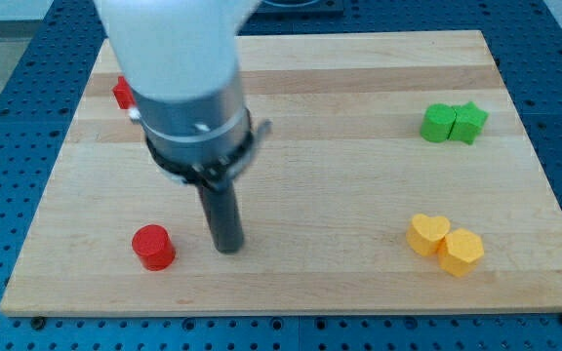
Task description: Push the red circle to red star
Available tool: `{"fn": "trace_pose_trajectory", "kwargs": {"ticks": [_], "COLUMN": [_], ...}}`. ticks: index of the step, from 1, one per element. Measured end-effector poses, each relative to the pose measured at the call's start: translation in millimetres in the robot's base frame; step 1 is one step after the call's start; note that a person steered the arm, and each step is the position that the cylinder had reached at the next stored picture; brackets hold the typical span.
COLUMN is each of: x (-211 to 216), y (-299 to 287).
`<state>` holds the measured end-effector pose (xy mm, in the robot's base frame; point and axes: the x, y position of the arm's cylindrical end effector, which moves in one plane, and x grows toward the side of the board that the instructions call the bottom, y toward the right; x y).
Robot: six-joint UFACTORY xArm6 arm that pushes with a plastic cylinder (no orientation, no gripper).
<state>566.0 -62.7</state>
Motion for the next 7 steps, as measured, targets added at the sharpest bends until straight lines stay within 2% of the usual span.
{"fn": "trace_pose_trajectory", "kwargs": {"ticks": [1,2,3,4,5,6,7], "x": [2,2,17,9,-44,-18,28], "y": [-70,-109,-99,-137,-139,-134,-116]}}
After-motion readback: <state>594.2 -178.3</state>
